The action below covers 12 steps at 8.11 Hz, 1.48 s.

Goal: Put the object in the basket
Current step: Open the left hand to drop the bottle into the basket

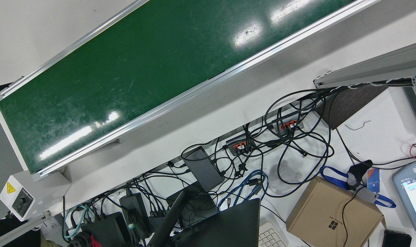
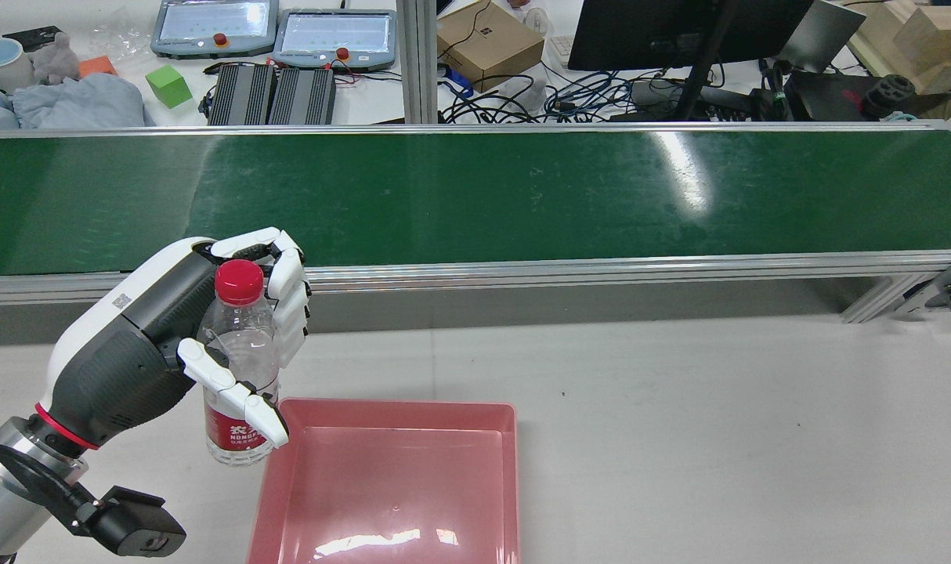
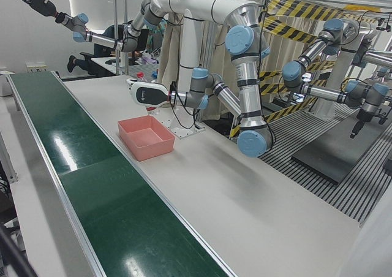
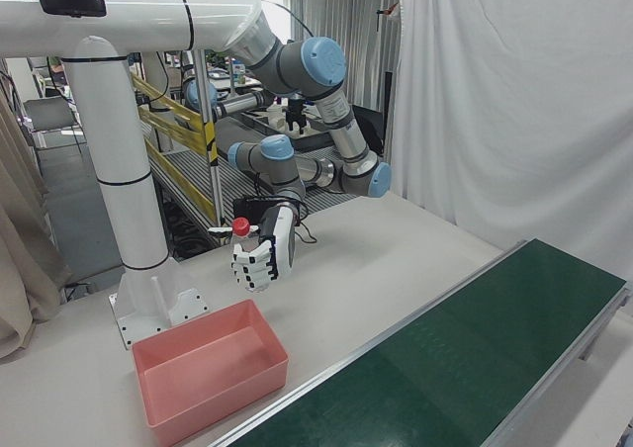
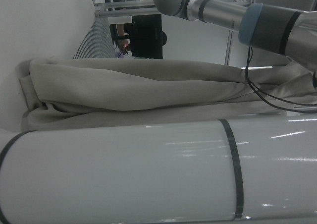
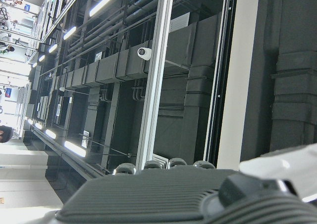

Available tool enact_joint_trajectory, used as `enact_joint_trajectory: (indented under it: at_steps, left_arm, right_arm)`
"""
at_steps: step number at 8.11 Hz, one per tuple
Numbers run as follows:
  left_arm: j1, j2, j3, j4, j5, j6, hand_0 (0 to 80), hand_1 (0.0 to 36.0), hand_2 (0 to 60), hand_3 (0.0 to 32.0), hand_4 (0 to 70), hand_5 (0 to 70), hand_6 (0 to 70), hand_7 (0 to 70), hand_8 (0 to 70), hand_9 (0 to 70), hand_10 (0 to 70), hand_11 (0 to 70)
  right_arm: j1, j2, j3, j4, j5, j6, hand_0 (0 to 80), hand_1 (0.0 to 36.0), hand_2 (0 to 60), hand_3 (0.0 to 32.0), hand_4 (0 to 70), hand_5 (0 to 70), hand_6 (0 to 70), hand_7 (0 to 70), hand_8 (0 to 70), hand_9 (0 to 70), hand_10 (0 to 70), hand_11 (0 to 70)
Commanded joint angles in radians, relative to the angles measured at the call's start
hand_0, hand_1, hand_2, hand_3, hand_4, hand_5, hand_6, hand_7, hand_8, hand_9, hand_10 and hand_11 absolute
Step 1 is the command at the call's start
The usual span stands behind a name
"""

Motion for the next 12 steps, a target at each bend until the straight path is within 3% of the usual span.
enact_joint_trajectory:
  at_steps: [1,2,3,4,5,6,7,9,11,12]
  left_arm:
    - [0.009,0.030,0.002,-0.024,-0.030,0.002,54.8,0.1,0.0,0.0,30.1,70.0,62.8,68.0,70.0,70.0,68.8,70.0]
    - [0.011,0.033,0.000,-0.026,-0.029,0.002,47.3,0.0,0.0,0.0,24.4,70.0,56.0,65.5,70.0,70.0,64.8,70.0]
    - [0.014,0.038,-0.001,-0.032,-0.029,-0.003,33.5,0.0,0.0,0.0,19.1,70.0,47.7,63.4,70.0,70.0,59.6,70.0]
    - [0.015,0.048,-0.003,-0.076,-0.027,-0.004,35.2,0.0,0.0,0.0,19.0,70.0,35.6,49.1,55.4,70.0,49.8,69.2]
    - [0.025,0.056,-0.006,-0.092,-0.027,-0.004,37.4,0.0,0.0,0.0,17.7,62.7,24.8,31.5,41.1,52.9,41.7,57.7]
    - [0.040,0.055,-0.007,-0.093,-0.029,-0.006,34.2,0.0,0.0,0.0,17.3,51.1,16.7,16.3,25.3,30.3,31.2,44.0]
    - [0.040,0.056,-0.007,-0.092,-0.029,-0.006,36.8,0.0,0.0,0.0,15.4,44.4,13.7,11.5,21.1,24.5,24.7,35.1]
    - [0.040,0.056,-0.007,-0.092,-0.029,-0.007,38.6,0.0,0.0,6.2,10.7,35.9,10.1,6.8,16.0,18.5,18.5,26.3]
    - [0.040,0.055,-0.007,-0.092,-0.029,-0.009,38.7,0.0,0.0,8.6,6.8,33.1,7.6,4.1,11.4,14.8,15.3,21.9]
    - [0.040,0.055,-0.007,-0.090,-0.029,-0.010,38.7,0.0,0.0,8.2,6.6,34.6,7.8,4.3,11.6,14.9,16.1,23.1]
  right_arm:
    - [0.000,0.000,0.000,-0.001,0.000,0.000,0.0,0.0,0.0,0.0,0.0,0.0,0.0,0.0,0.0,0.0,0.0,0.0]
    - [0.000,0.000,0.000,-0.001,0.000,0.000,0.0,0.0,0.0,0.0,0.0,0.0,0.0,0.0,0.0,0.0,0.0,0.0]
    - [0.000,0.000,0.000,-0.001,0.000,0.000,0.0,0.0,0.0,0.0,0.0,0.0,0.0,0.0,0.0,0.0,0.0,0.0]
    - [0.000,0.000,0.000,-0.001,0.000,0.000,0.0,0.0,0.0,0.0,0.0,0.0,0.0,0.0,0.0,0.0,0.0,0.0]
    - [0.000,0.000,0.000,-0.001,0.000,0.000,0.0,0.0,0.0,0.0,0.0,0.0,0.0,0.0,0.0,0.0,0.0,0.0]
    - [0.000,0.000,0.000,-0.001,0.000,0.000,0.0,0.0,0.0,0.0,0.0,0.0,0.0,0.0,0.0,0.0,0.0,0.0]
    - [0.000,0.000,0.000,-0.001,0.000,0.000,0.0,0.0,0.0,0.0,0.0,0.0,0.0,0.0,0.0,0.0,0.0,0.0]
    - [0.000,0.000,0.000,-0.001,0.000,0.000,0.0,0.0,0.0,0.0,0.0,0.0,0.0,0.0,0.0,0.0,0.0,0.0]
    - [0.000,0.000,0.000,-0.001,0.000,0.000,0.0,0.0,0.0,0.0,0.0,0.0,0.0,0.0,0.0,0.0,0.0,0.0]
    - [0.000,0.000,0.000,0.001,0.000,0.000,0.0,0.0,0.0,0.0,0.0,0.0,0.0,0.0,0.0,0.0,0.0,0.0]
